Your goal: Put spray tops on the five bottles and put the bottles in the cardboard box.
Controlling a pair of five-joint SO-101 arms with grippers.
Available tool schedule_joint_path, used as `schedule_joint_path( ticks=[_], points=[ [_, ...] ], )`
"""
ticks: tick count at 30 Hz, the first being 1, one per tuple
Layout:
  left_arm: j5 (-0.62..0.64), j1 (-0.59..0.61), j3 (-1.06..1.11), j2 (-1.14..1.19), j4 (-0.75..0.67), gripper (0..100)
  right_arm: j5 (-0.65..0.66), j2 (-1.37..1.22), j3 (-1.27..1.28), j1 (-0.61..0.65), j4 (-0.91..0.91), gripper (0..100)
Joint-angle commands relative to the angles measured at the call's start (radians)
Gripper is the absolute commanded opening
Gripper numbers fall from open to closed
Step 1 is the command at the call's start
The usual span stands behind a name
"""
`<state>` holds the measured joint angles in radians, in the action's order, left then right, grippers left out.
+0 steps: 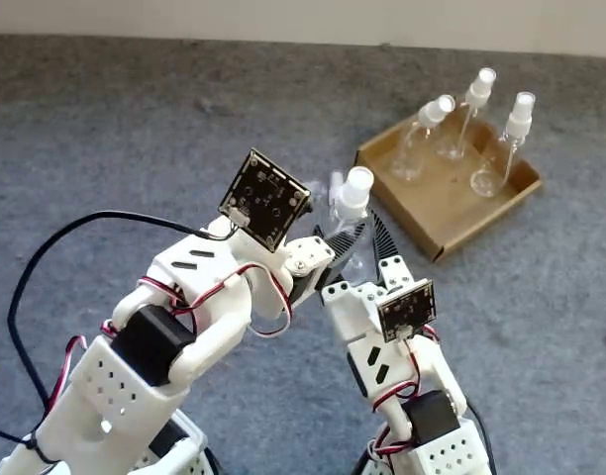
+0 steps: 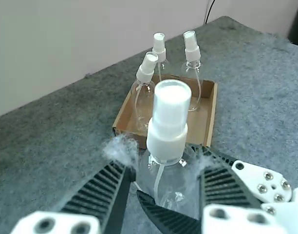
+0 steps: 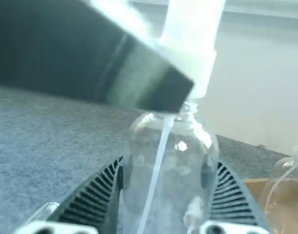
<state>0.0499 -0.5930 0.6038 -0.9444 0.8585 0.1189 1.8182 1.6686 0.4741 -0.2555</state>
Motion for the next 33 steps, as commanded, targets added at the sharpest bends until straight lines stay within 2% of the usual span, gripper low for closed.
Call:
schedule_joint_path(
  ticks=[1, 9, 16, 20, 26, 33],
  points=[
    [-0.008, 0.007, -0.134, -0.001, 0.071, 18, 0.003, 0.019, 0.154, 0.005, -0.004, 16.6],
    [-0.009, 0.01, -0.231, -0.005, 0.227, 17, 0.002, 0.019, 0.154, 0.005, -0.004, 16.6],
    [-0.009, 0.01, -0.216, -0.196, 0.256, 17, 0.003, 0.019, 0.154, 0.005, -0.002, 16.6],
    [-0.011, 0.013, -0.088, -0.291, 0.255, 16, 0.006, 0.019, 0.151, 0.005, -0.001, 16.6],
    [-0.011, 0.171, 0.116, -0.438, 0.247, 0, 0.006, 0.019, 0.151, -0.005, -0.005, 16.6],
    [-0.011, 0.268, 0.348, -0.682, 0.247, 2, 0.002, 0.019, 0.131, -0.145, -0.005, 16.6]
  ],
)
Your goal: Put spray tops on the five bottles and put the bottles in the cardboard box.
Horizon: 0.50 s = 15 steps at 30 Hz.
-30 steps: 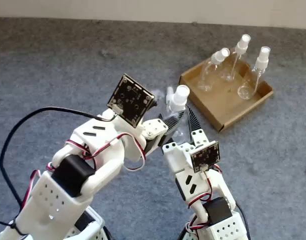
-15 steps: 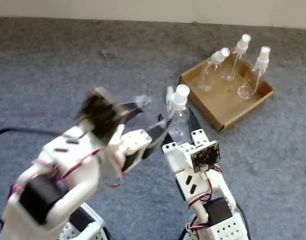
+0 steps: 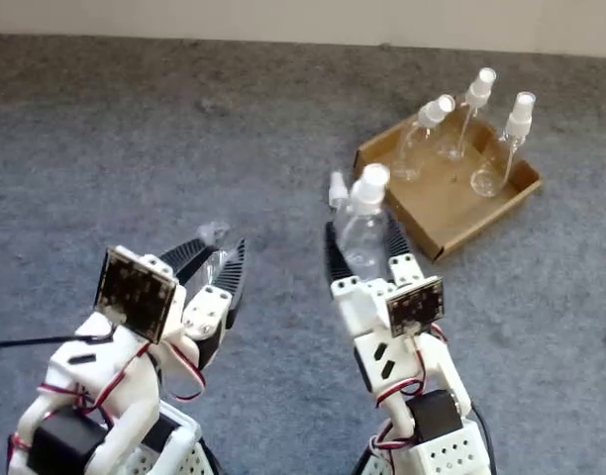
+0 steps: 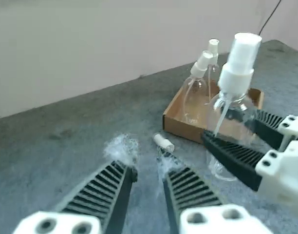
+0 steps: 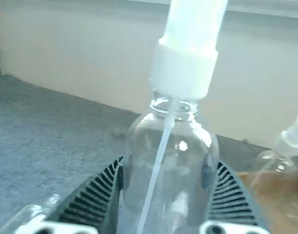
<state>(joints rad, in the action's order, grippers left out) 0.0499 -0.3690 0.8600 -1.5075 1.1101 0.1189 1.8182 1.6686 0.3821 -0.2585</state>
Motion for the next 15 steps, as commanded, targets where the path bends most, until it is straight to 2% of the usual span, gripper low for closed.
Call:
schedule_joint_path(
  ticks=[1, 5, 10, 15],
  points=[
    [-0.011, 0.05, 0.12, -0.15, -0.005, 2, 0.002, 0.019, 0.117, -0.064, -0.002, 16.6],
    [-0.011, 0.085, 0.211, -0.251, -0.005, 2, 0.002, 0.019, 0.073, -0.107, -0.004, 16.6],
    [-0.008, 0.145, 0.288, -0.323, -0.005, 2, 0.002, 0.019, -0.076, -0.186, -0.188, 16.6],
    [-0.008, 0.16, 0.343, -0.321, -0.005, 2, 0.002, 0.019, -0.203, -0.269, -0.237, 16.6]
  ],
)
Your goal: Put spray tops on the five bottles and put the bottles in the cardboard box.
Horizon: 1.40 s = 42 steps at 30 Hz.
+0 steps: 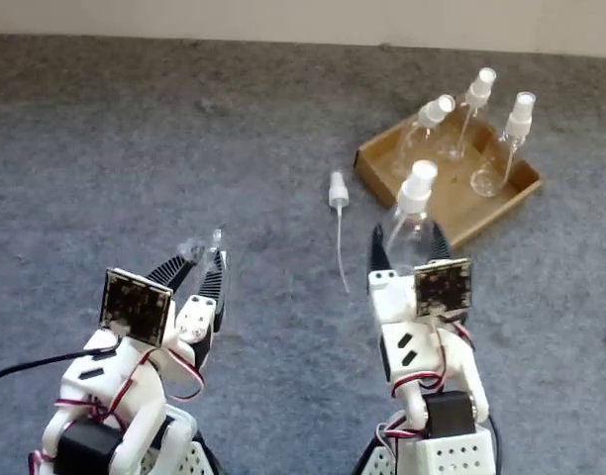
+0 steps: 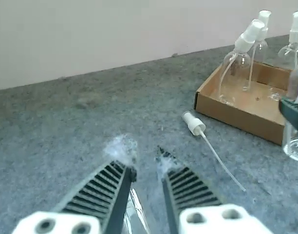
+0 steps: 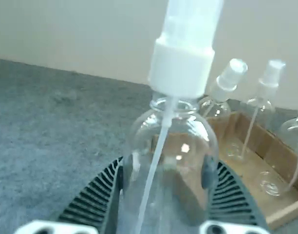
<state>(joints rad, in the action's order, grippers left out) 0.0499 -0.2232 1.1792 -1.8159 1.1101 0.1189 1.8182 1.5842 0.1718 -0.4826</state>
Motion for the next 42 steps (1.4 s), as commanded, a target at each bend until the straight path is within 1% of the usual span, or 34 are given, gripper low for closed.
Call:
schedule_joint_path(
  ticks=[1, 6, 14, 18, 21, 24, 27, 29, 35, 40, 42],
  points=[
    [-0.008, 0.015, 0.039, -0.013, -0.005, 2, 0.002, 0.019, -0.145, -0.077, -0.022, 16.6],
    [-0.008, 0.012, 0.107, -0.013, -0.003, 2, 0.002, 0.018, -0.268, -0.143, -0.111, 16.7],
    [-0.006, 0.01, 0.163, -0.013, 0.0, 2, 0.002, 0.018, -0.346, -0.254, -0.108, 16.9],
    [-0.006, 0.01, 0.185, -0.013, -0.005, 2, 0.002, 0.004, -0.387, -0.274, -0.108, 17.0],
    [-0.005, 0.007, 0.189, -0.013, -0.005, 2, 0.002, -0.067, -0.426, -0.269, -0.108, 17.0],
    [-0.005, -0.058, 0.191, -0.013, 0.002, 2, -0.015, -0.154, -0.441, -0.255, -0.102, 17.0],
    [-0.005, -0.139, 0.205, -0.013, -0.002, 2, -0.098, -0.219, -0.441, -0.193, -0.028, 17.0],
    [-0.006, -0.174, 0.232, -0.013, -0.005, 2, -0.12, -0.255, -0.441, -0.14, 0.007, 17.0],
    [-0.006, -0.196, 0.248, -0.013, -0.006, 2, -0.12, -0.314, -0.435, 0.076, 0.019, 17.0],
    [-0.006, -0.197, 0.257, -0.013, -0.072, 2, -0.124, -0.323, -0.435, 0.262, 0.021, 17.0],
    [-0.006, -0.231, 0.257, -0.013, -0.075, 2, -0.124, -0.323, -0.435, 0.338, 0.021, 17.0]
  ],
)
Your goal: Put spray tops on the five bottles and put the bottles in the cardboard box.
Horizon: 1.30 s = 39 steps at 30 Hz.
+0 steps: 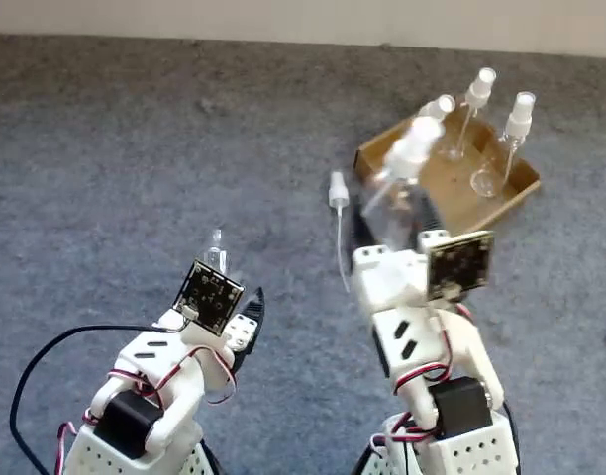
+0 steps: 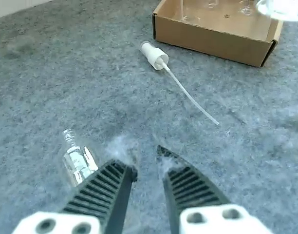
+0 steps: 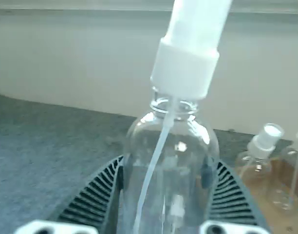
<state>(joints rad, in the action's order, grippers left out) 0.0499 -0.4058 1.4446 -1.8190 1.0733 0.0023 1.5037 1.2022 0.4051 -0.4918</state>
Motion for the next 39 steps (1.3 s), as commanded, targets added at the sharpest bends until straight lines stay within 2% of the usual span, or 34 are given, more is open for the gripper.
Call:
schedule_joint_path(
  ticks=[1, 4, 7, 14, 21, 32, 39],
  points=[
    [-0.006, -0.074, -0.008, -0.01, -0.038, 2, -0.008, -0.008, -0.053, 0.14, 0.03, 17.0],
    [-0.006, -0.166, -0.008, -0.01, -0.038, 2, -0.008, -0.008, -0.053, 0.217, 0.03, 17.0],
    [-0.006, -0.231, -0.008, -0.01, -0.044, 2, -0.009, -0.007, -0.053, 0.242, 0.03, 17.0],
    [-0.006, -0.308, -0.008, -0.01, -0.086, 2, -0.009, -0.005, -0.053, 0.318, 0.03, 17.0],
    [-0.006, -0.308, -0.008, -0.01, -0.149, 2, -0.009, -0.004, -0.053, 0.403, 0.03, 16.9],
    [-0.006, -0.295, -0.008, -0.01, -0.198, 2, -0.009, -0.004, -0.048, 0.41, 0.024, 16.9],
    [-0.006, -0.162, -0.008, -0.01, -0.256, 2, -0.009, -0.002, 0.005, 0.41, 0.025, 16.9]
  ],
)
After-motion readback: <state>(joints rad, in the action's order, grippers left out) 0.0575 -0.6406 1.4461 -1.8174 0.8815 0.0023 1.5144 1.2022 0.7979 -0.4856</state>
